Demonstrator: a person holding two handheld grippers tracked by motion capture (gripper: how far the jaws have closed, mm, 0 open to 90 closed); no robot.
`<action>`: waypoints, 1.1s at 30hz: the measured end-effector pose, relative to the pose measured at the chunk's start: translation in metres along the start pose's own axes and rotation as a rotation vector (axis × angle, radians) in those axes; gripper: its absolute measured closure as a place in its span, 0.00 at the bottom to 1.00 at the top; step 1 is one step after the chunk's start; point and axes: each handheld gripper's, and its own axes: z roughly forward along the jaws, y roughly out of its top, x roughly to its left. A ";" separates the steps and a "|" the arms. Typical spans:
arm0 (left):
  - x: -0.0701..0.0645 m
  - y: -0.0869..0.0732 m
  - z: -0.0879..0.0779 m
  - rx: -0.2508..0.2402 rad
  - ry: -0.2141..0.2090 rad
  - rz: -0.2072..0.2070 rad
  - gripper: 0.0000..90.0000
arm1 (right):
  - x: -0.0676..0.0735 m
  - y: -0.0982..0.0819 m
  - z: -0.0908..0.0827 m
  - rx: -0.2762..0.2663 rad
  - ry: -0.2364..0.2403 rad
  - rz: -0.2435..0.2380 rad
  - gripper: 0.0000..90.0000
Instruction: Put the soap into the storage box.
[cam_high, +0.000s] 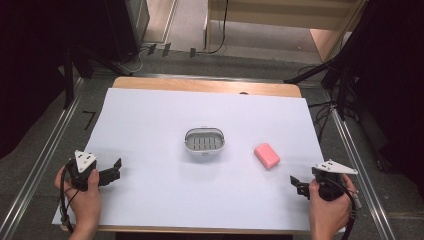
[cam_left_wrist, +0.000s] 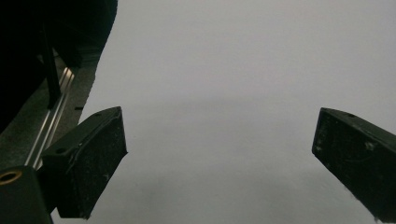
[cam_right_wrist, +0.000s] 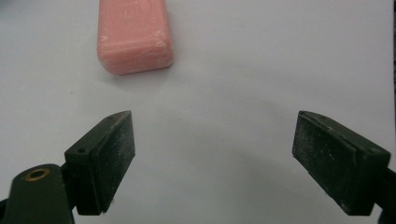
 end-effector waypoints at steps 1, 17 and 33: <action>-0.001 0.000 0.001 0.000 0.005 0.000 0.04 | 0.000 0.003 0.001 0.019 0.003 -0.012 0.15; -0.003 0.000 0.002 0.007 0.031 0.021 0.04 | 0.012 0.048 0.021 0.263 0.022 -0.090 0.14; -0.007 0.000 0.000 -0.008 0.041 0.050 0.04 | 0.028 0.075 0.044 0.405 0.021 -0.140 0.12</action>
